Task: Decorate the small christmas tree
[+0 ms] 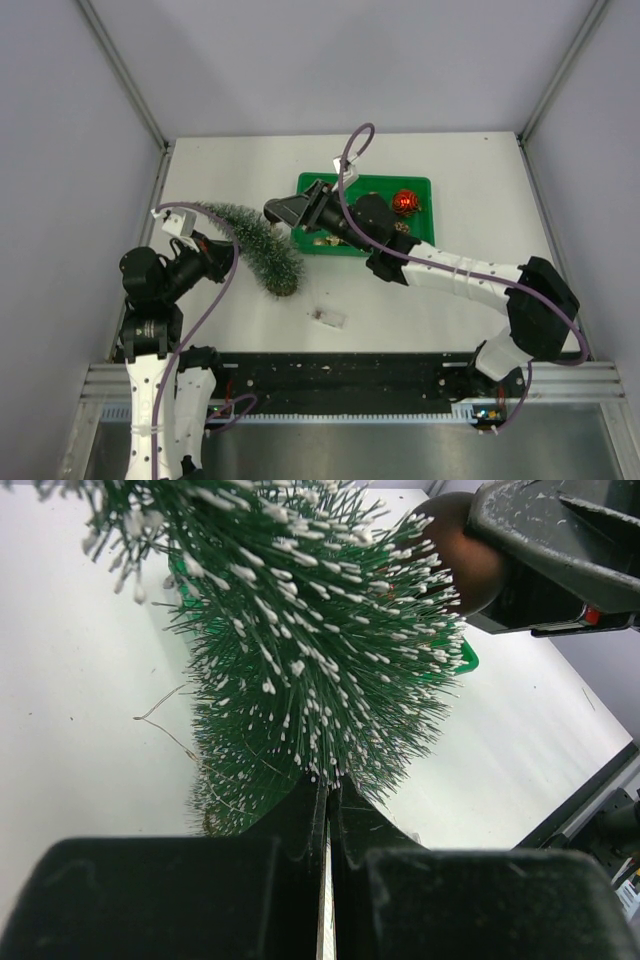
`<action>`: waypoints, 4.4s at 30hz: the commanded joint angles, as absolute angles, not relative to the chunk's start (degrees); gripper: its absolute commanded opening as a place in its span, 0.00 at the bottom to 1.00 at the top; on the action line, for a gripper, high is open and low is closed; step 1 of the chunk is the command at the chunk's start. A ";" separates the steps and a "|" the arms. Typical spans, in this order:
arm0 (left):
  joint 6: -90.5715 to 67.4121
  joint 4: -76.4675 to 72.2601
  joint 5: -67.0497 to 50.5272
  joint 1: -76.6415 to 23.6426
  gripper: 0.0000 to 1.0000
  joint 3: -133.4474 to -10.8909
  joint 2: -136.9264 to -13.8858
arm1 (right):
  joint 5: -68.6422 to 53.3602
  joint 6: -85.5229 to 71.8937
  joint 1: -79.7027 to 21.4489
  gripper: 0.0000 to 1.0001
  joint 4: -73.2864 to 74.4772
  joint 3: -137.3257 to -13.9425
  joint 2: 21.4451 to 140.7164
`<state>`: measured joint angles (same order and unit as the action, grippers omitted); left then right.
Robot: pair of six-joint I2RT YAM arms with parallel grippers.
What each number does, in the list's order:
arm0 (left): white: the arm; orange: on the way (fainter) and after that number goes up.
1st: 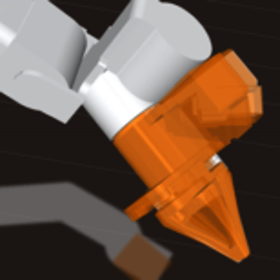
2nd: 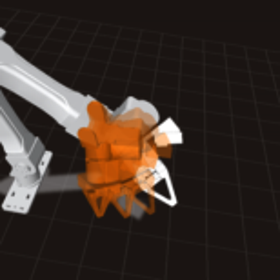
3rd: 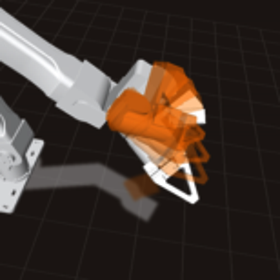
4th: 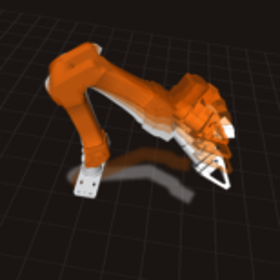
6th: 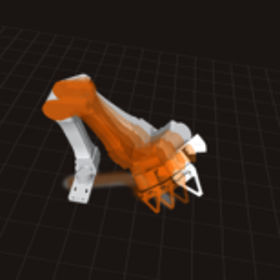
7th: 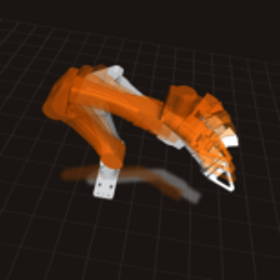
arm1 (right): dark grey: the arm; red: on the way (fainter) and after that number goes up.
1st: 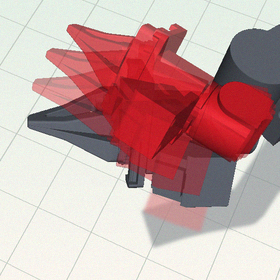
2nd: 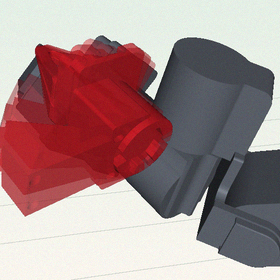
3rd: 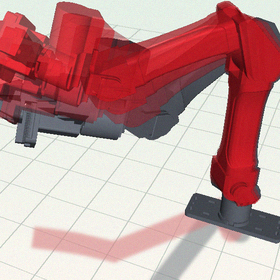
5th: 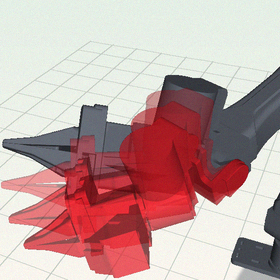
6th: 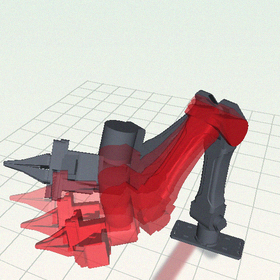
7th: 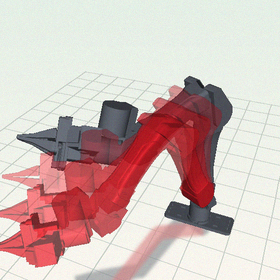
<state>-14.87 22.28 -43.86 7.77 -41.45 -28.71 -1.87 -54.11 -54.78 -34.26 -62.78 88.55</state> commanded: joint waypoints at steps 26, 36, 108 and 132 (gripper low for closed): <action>-14.24 22.06 -44.12 8.00 0.00 -42.63 -27.60 | 2.71 -54.49 -57.30 0.26 -35.78 -66.00 89.83; -14.33 22.24 -43.68 7.91 0.00 -42.28 -27.07 | 9.75 -55.02 -61.26 0.18 -32.96 -68.03 90.53; -16.26 21.45 -43.86 7.91 0.00 -41.66 -26.01 | 19.51 -57.22 -63.37 0.52 -32.17 -54.76 84.55; -16.79 21.27 -43.68 7.91 0.00 -41.31 -25.75 | 20.83 -56.43 -62.05 0.64 -27.78 -51.07 79.63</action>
